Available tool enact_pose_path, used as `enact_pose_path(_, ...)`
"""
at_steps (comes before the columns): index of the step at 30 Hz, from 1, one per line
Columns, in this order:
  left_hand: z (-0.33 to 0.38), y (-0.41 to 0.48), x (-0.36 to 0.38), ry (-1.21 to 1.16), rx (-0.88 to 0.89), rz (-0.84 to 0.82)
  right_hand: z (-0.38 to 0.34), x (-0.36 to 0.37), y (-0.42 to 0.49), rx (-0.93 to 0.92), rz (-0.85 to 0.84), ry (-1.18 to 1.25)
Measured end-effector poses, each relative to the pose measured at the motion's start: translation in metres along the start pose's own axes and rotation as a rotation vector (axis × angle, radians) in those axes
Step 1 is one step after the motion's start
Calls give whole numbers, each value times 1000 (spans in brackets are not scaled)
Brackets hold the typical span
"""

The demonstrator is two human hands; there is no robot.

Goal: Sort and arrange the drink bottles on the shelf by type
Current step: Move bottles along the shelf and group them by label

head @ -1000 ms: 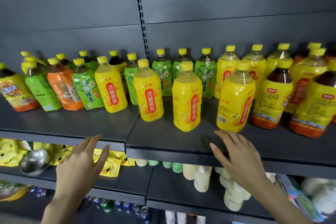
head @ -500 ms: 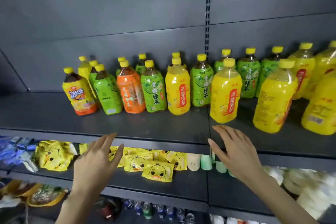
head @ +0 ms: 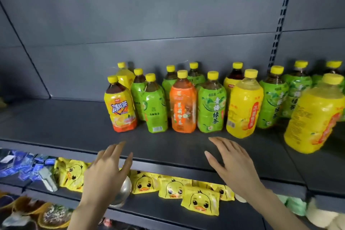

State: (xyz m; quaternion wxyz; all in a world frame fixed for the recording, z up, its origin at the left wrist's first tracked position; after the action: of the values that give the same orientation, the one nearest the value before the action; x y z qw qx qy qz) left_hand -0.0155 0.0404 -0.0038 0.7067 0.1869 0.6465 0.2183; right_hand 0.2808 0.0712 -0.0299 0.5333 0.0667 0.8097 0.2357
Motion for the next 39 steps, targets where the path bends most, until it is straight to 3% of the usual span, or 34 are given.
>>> enact_pose_path(7,-52,58,14,-80,-53,17,-71,36,65,-74,32,114)
enact_pose_path(14,-95,120,31,-348,-151,11,-130,45,130,-141,104,251)
enact_pose_path(17,-105,157,47,-534,-123,-2,-139,51,159,-52,132,291)
enact_pose_path(23,-113,198,93,-1060,-92,-208,-133,83,193,224,152,382)
enact_pose_path(27,-116,202,112,-1196,-51,-287,-132,95,192,302,310,327)
enact_pose_path(33,-120,194,135,-1275,-109,-386,-124,105,171,382,554,556)
enact_pose_path(39,-127,187,136,-1314,-175,-311,-128,99,156,341,530,717)
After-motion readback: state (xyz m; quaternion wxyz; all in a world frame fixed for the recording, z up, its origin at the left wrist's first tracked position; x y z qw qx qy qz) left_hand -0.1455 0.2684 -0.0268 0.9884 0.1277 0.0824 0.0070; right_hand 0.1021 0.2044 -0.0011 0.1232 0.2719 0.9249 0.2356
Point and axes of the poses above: each hand's wrist, its own y-axis towards the middle knuckle, its own x-axis out of the palm, z = x × y, the point moved 9 cm from there along y, towards the middle knuckle, and after that the axes turned 2 degrees about y, right-handed, at the moved point
